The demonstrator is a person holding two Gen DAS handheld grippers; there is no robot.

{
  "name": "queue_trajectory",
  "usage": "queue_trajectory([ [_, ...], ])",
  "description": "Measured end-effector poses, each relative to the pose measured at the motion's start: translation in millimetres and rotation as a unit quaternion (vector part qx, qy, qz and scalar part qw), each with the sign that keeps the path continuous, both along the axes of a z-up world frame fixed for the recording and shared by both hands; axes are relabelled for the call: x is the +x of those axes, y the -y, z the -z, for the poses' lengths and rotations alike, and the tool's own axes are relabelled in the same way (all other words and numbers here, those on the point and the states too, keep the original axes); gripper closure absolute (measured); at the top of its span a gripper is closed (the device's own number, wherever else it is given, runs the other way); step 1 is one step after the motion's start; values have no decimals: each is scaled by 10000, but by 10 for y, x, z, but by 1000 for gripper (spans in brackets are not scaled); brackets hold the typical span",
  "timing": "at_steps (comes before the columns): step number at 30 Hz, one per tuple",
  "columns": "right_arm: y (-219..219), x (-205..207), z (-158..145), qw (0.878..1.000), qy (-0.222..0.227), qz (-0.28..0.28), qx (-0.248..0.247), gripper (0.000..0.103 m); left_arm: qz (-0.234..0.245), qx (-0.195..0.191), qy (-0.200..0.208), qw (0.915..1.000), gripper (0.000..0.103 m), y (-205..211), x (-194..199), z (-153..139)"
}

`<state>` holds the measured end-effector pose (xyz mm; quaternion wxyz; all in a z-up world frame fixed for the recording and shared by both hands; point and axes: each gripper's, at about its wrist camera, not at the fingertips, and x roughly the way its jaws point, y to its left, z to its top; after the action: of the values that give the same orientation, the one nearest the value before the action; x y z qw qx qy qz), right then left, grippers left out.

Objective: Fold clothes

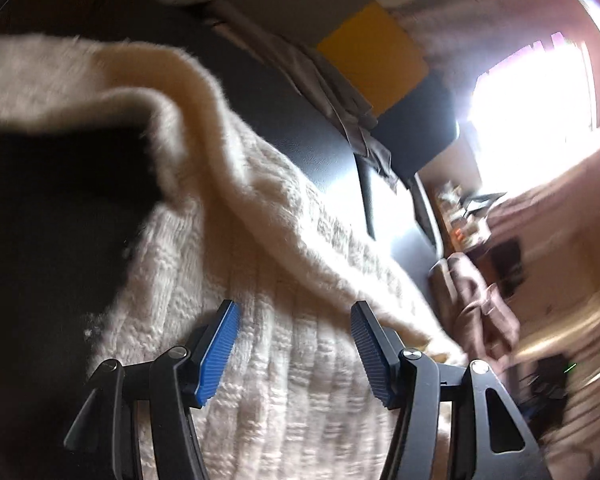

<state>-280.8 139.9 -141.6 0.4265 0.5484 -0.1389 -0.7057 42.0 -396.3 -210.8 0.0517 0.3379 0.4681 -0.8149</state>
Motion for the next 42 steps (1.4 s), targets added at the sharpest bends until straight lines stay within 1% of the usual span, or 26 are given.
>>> queue_trajectory([
  [1,179,42,152,9994,226,-166,-180,0,-26,127,-28,9999,45,26,-3,2],
  [3,501,101,379,9986,403,-265,-199,0,71,242,-22,9997,45,31,-66,-2],
  [4,617,87,462,9980,554,-216,-222,0,141,240,-2,9996,45,25,-115,-10],
  [8,843,-68,682,9953,866,122,-419,0,481,27,110,9988,44,-24,-401,-27],
  [10,909,-122,766,9935,994,191,-519,0,635,-26,207,9978,44,-67,-576,18],
  [11,906,-160,791,9928,1030,277,-547,0,680,-33,193,9975,44,-75,-659,18],
  [14,900,-278,779,9918,978,470,-679,0,743,-33,-29,9972,44,-54,-887,-56],
  [16,959,-394,688,9929,828,530,-665,0,785,-33,-177,9968,45,-40,-1040,-105],
  [18,1037,-572,592,9947,581,585,-619,0,827,-33,-325,9960,45,-26,-1192,-154],
  [20,1116,-814,458,9949,312,712,-647,0,764,-162,-538,9955,45,62,-1398,-271],
  [21,1159,-956,388,9944,195,788,-678,0,699,-232,-567,9957,45,130,-1505,-319],
  [25,1342,-1466,250,9924,5,1018,-688,0,366,-420,-338,9979,45,431,-1876,-421],
  [27,1349,-1621,195,9923,10,1101,-566,0,183,-369,-199,9990,45,510,-1871,-425],
  [28,1306,-1584,151,9925,-32,1072,-592,0,151,-443,-227,9986,45,509,-1808,-449],
  [29,1263,-1547,107,9926,-75,1044,-619,0,148,-595,-278,9977,45,488,-1722,-480],
  [30,1221,-1479,64,9930,-130,982,-641,0,210,-797,-278,9962,45,432,-1644,-497],
  [31,1202,-1328,37,9943,-208,821,-641,0,330,-1041,-231,9937,45,347,-1574,-499],
  [33,1265,-1005,89,9976,-312,420,-444,0,569,-1527,-137,9865,45,176,-1433,-504],
  [34,1296,-842,124,9986,-361,218,-309,0,721,-1776,-78,9814,45,80,-1390,-491],
  [35,1311,-702,173,9990,-420,84,-118,0,901,-2029,-9,9750,45,-26,-1370,-464],
  [37,1256,-533,348,9966,-591,155,553,0,1087,-2413,126,9643,45,-155,-1346,-395],
  [40,1177,-306,597,9849,-850,272,1485,0,1111,-2618,538,9572,45,-187,-1462,-210],
  [41,1179,-325,623,9829,-931,318,1559,0,1021,-2700,749,9545,45,-170,-1496,-140],
  [42,1223,-373,627,9820,-947,291,1607,0,936,-2807,844,9515,46,-144,-1508,-84],
])
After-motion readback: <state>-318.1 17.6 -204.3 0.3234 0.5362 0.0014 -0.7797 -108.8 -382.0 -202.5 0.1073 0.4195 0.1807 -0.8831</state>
